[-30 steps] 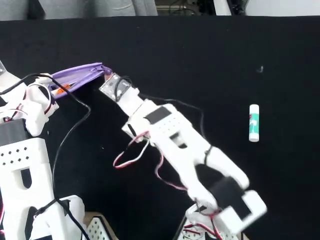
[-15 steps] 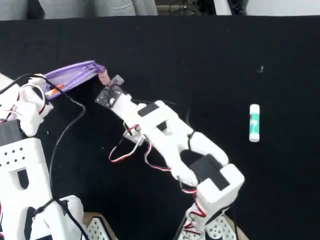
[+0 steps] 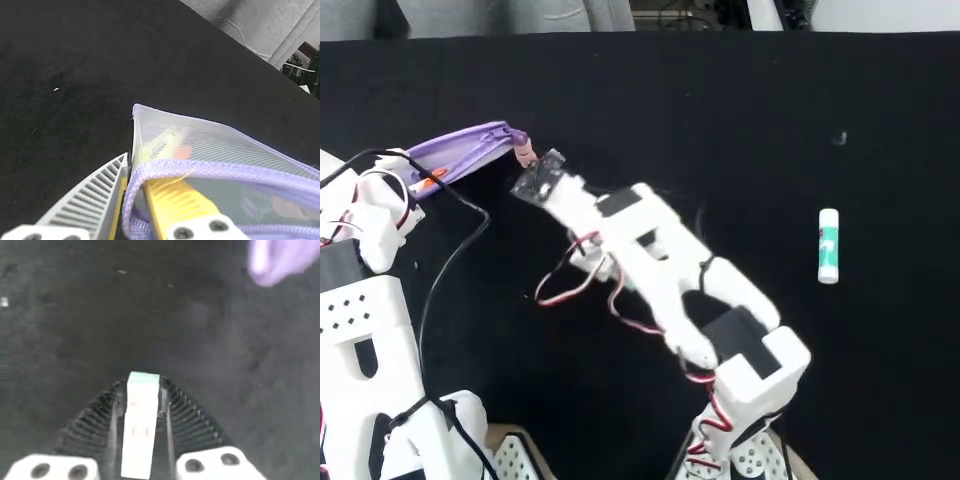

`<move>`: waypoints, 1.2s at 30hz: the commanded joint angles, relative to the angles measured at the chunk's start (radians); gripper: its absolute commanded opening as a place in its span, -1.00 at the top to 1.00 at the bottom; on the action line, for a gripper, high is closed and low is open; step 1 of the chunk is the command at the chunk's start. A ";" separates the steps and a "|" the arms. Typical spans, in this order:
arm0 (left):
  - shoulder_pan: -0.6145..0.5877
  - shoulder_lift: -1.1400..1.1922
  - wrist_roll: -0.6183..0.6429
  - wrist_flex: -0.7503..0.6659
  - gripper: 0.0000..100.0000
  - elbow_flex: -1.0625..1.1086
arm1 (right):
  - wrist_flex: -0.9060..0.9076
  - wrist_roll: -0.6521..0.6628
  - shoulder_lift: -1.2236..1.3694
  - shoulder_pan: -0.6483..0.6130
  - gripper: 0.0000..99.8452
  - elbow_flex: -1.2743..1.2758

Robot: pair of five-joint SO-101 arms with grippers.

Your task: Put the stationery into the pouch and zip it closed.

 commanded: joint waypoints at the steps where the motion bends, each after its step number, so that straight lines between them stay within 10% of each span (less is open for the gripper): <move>1: -0.012 -0.014 0.014 -0.021 0.94 -0.010 | 0.020 0.003 -0.013 0.078 0.98 -0.074; 14: 0.082 -0.014 0.011 -0.012 0.94 -0.010 | 0.203 0.003 -0.302 0.181 0.98 -0.160; 36: 0.286 -0.014 0.009 0.285 0.94 -0.297 | -0.075 -0.138 -0.909 0.176 0.98 0.007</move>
